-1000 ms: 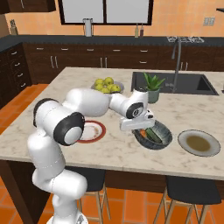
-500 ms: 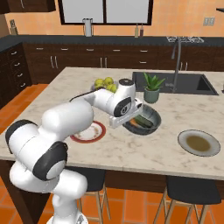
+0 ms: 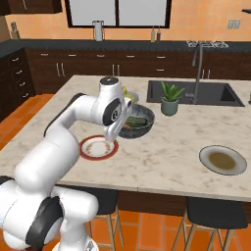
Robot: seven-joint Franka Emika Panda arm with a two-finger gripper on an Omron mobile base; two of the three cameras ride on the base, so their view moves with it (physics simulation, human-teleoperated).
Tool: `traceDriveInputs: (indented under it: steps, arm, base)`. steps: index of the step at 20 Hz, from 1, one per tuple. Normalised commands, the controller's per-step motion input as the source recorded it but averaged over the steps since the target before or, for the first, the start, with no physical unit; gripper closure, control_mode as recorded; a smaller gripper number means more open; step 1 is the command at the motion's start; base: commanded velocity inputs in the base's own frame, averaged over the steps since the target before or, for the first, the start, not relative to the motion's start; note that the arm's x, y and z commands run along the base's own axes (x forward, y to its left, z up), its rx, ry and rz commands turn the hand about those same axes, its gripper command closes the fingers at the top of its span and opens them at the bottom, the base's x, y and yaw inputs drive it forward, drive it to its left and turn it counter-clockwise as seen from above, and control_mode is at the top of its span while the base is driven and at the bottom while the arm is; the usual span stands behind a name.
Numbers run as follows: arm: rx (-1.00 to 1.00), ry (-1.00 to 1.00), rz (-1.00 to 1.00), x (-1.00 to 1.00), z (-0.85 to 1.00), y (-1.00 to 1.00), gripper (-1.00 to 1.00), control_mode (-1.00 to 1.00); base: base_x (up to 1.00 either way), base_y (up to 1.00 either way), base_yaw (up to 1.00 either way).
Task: Pick the chicken drumstick and cucumber from their plates and place them in the bowl. Then put the bowl in the fridge.
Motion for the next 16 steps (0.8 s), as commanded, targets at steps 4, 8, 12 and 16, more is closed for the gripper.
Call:
traceDriveInputs:
  steps: [4,8,12,16]
  arm:
    - [-0.02,-0.17,0.01,-0.77,0.19,0.69,1.0,-1.0]
    - [0.01,0.0,0.01,-0.94,0.45,0.12,1.0,-1.0]
    - [0.0,-0.09,0.04,-1.0,0.48,0.03,1.0,-1.0]
    - [0.0,-0.06,0.04,-0.75,0.36,0.08,1.0,1.0]
  base:
    - [0.0,0.0,0.0]
    - [0.0,0.0,0.0]
    - [0.0,0.0,0.0]
    - [-0.22,0.0,0.01]
